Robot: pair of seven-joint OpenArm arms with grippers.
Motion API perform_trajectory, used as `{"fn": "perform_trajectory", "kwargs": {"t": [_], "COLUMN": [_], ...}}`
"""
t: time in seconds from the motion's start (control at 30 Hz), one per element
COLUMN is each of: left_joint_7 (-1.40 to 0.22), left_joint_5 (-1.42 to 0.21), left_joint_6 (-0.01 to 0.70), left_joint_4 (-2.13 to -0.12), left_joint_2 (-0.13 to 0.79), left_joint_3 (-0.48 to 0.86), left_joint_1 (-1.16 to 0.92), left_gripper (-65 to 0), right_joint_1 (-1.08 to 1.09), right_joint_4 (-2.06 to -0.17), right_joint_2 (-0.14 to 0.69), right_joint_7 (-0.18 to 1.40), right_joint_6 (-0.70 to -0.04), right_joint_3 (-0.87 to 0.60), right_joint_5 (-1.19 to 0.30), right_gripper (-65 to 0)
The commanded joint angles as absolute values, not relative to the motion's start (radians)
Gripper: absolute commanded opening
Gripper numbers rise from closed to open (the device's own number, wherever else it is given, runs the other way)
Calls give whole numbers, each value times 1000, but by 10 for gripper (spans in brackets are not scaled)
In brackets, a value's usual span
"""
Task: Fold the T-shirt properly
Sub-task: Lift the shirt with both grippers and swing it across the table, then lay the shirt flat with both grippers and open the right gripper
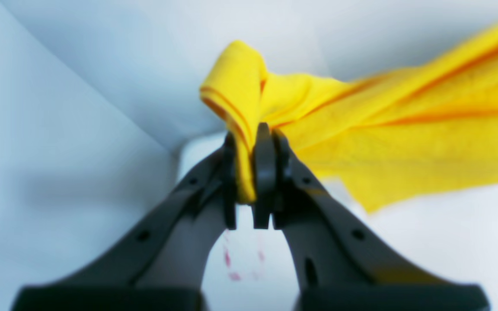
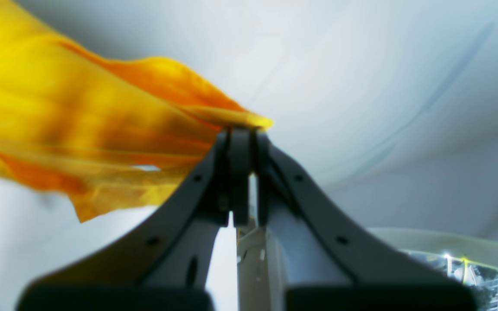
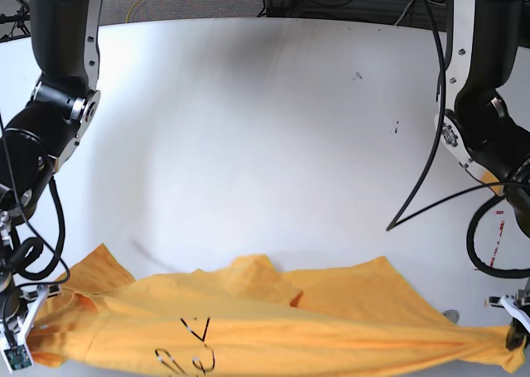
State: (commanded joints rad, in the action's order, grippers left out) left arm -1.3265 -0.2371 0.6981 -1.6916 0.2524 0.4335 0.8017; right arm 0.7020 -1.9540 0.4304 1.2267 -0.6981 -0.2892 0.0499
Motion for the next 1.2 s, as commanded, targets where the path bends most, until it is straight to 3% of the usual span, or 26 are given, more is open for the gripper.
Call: {"fn": "perform_trajectory", "kwargs": {"t": [0.57, 0.97, 1.2], "left_joint_7": [-1320, -1319, -1316], "left_joint_5": [-236, -229, -229], "left_joint_6": [698, 698, 698], "left_joint_4": [-1840, -1845, -1842], "left_joint_2": [251, 254, 257], "left_joint_3": [437, 466, 521], "left_joint_1": [260, -30, -130], "left_gripper": [-650, -650, -650], "right_joint_1": [145, -150, -257], "right_joint_4": [-2023, -2025, -2023], "right_joint_2": [220, 77, 35], "right_joint_7": [1193, 1093, 1064], "right_joint_6": [-698, -698, -698], "right_joint_3": [-524, -542, -541], "right_joint_5": [48, 50, 54], "right_gripper": [-637, -637, -637]}}
